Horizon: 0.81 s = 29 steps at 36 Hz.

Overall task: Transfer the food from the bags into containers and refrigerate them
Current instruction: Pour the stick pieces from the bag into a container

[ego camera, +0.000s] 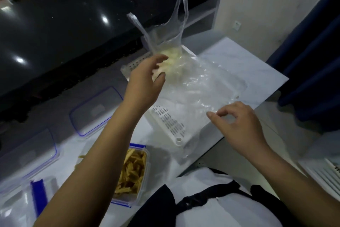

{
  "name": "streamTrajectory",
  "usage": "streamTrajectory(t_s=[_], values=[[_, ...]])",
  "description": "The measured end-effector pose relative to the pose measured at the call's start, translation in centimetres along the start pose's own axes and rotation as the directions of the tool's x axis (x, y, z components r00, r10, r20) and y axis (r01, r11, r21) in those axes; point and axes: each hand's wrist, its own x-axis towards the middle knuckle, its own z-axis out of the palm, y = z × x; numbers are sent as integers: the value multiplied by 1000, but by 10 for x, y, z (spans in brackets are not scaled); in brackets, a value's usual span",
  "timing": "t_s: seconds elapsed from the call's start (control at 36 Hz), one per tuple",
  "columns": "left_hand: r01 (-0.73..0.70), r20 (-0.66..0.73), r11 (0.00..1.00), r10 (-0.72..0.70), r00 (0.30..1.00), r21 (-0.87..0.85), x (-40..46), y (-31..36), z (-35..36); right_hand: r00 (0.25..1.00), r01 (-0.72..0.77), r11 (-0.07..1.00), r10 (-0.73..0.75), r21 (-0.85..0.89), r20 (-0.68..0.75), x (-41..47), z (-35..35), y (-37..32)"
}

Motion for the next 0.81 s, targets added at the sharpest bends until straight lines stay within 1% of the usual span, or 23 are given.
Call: streamTrajectory(t_s=[0.03,0.08,0.14,0.17,0.19,0.22,0.25,0.28,0.33,0.36,0.42,0.47,0.53,0.64,0.72,0.78,0.81], values=[[-41,-36,995,45,998,91,1,1,6,998,43,997,-46,-67,-44,4,-4,1],[-86,-67,980,100,993,179,-2,5,18,981,141,985,-153,-102,-120,14,-11,3],[-86,18,964,84,996,250,-11,9,34,958,248,965,-257,-85,-126,28,-15,6],[-82,89,945,56,994,316,-16,10,45,951,288,952,-297,-100,-83,37,-15,8],[-73,165,920,9,986,385,-21,9,57,942,332,931,-336,-149,-6,49,-13,10],[-57,239,895,-56,969,442,-25,7,69,927,374,894,-364,-246,89,62,-11,12],[-29,301,873,-137,944,486,-28,3,79,908,418,834,-371,-362,193,76,-7,16],[9,347,852,-222,911,524,-29,-3,88,884,462,757,-356,-462,301,90,-1,20],[69,398,793,-377,836,605,-29,-18,98,830,535,630,-267,-563,490,114,14,32],[87,410,762,-438,800,642,-29,-24,101,803,558,594,-208,-579,559,123,21,40],[103,421,716,-513,748,690,-31,-35,101,756,587,560,-120,-585,644,135,34,52],[93,426,699,-531,733,709,-34,-41,100,733,614,523,-97,-592,674,139,42,59],[73,429,690,-525,735,720,-37,-43,96,730,627,500,-107,-598,675,142,45,60],[104,398,714,-498,770,692,-40,-39,88,734,631,482,-119,-607,668,147,45,51],[192,320,771,-459,829,607,-45,-29,75,726,638,550,-196,-539,659,146,38,37],[321,208,797,-477,854,512,-55,-22,61,700,649,619,-260,-442,665,142,33,24],[400,145,799,-507,850,449,-63,-18,53,679,660,648,-297,-380,671,139,31,17]])
